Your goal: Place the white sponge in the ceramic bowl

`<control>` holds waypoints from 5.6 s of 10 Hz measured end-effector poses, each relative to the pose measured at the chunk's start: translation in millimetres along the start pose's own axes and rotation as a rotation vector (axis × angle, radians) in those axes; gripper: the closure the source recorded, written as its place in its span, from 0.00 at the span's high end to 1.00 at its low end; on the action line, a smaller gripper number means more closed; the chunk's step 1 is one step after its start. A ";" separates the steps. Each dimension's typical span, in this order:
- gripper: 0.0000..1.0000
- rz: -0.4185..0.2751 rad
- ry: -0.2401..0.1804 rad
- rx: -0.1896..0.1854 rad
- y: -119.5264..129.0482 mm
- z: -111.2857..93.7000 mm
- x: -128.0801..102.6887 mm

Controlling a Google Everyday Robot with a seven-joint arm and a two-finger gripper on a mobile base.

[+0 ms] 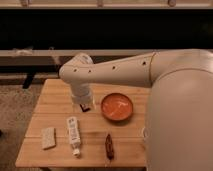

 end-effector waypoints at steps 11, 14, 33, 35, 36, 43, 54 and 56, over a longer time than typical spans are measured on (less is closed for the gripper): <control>0.65 -0.426 -0.018 0.050 221.3 80.0 37.8; 0.65 -0.426 0.018 0.067 221.4 100.3 25.0; 0.22 -0.495 0.209 0.039 222.8 171.8 53.2; 0.04 -0.502 0.208 0.032 222.0 166.2 55.6; 0.00 -0.508 0.202 0.016 223.1 157.8 57.8; 0.00 -0.486 0.079 -0.068 165.8 26.9 33.1; 0.00 -0.323 -0.030 -0.213 -48.1 -41.5 -137.3; 0.00 -0.271 0.001 -0.198 -92.4 -25.2 -147.4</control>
